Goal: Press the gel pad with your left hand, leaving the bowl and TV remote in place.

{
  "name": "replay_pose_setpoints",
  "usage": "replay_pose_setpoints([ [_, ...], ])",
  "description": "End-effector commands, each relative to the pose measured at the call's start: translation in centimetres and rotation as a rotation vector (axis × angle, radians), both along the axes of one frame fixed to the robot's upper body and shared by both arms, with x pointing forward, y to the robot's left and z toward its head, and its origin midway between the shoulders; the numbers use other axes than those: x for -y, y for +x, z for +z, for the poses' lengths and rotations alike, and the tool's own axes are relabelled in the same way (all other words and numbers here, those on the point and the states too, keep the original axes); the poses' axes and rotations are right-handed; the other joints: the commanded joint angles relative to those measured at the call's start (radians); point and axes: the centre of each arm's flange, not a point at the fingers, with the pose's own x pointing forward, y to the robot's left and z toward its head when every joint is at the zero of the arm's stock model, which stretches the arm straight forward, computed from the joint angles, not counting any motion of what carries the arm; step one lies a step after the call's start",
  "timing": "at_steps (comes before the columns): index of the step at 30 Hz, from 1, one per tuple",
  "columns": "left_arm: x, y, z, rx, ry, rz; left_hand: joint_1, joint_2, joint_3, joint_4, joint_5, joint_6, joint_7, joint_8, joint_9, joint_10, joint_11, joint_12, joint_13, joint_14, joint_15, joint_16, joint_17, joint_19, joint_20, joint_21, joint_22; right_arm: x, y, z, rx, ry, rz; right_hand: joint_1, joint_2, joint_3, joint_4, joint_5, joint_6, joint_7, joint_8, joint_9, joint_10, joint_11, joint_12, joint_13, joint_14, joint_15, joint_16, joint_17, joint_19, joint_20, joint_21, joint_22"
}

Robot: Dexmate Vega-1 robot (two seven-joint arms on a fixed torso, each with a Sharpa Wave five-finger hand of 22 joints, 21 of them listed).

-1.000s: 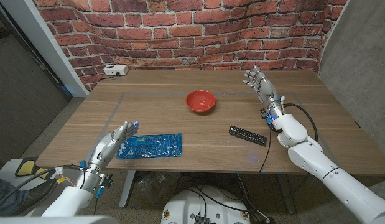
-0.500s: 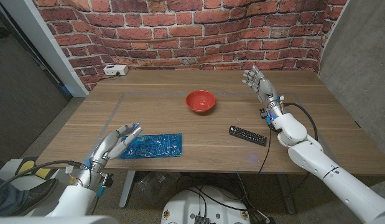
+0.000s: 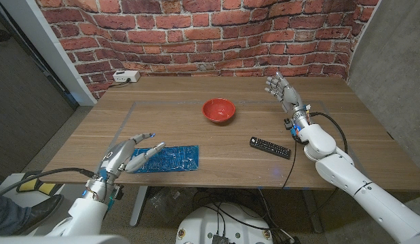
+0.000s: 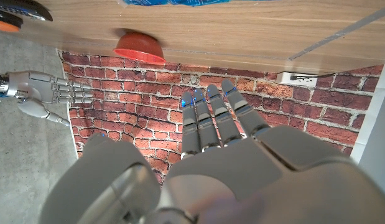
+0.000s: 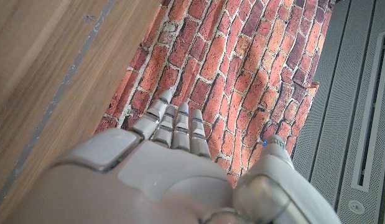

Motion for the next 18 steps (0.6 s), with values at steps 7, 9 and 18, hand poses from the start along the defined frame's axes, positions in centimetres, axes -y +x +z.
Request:
replay_pose_setpoints([
  [7,1.26,-0.14,0.00,-0.028,0.110,0.098,-0.005,0.021,-0.003,0.010,0.010,0.022,-0.002,0.004,0.004,0.025,-0.001,0.004,0.002,0.021,-0.004,0.006,0.006,0.016,-0.001,-0.003,0.002,0.29,0.07,-0.25,-0.026,-0.018,0.012,0.014,0.001,0.003,-0.003,-0.003,0.006,0.003,-0.002,0.004,0.009,-0.001,-0.002,0.002,0.010,0.003,0.000,0.003,0.009,0.001,-0.003,0.004],
  [9,1.22,-0.14,-0.01,-0.034,0.113,0.083,-0.002,0.031,0.001,0.011,0.012,0.025,-0.005,0.004,0.004,0.028,-0.001,0.003,0.002,0.022,-0.005,0.005,0.006,0.016,-0.002,-0.004,0.002,0.27,0.09,-0.24,-0.026,-0.019,0.016,0.014,0.001,0.003,-0.003,-0.003,0.007,0.003,-0.002,0.004,0.010,-0.002,-0.002,0.002,0.010,0.002,0.000,0.003,0.010,0.001,-0.003,0.004],
  [18,1.92,0.10,0.14,-0.038,0.193,0.139,0.007,0.065,0.014,0.015,0.016,0.036,-0.010,0.002,0.004,0.032,-0.009,-0.002,0.002,0.024,-0.012,0.000,0.006,0.014,-0.002,-0.010,0.002,0.59,-0.15,-0.17,-0.027,-0.021,0.023,0.016,0.003,0.003,-0.004,-0.003,0.007,0.003,-0.003,0.004,0.011,-0.002,-0.002,0.002,0.010,0.003,0.000,0.002,0.011,0.001,-0.004,0.004],
])
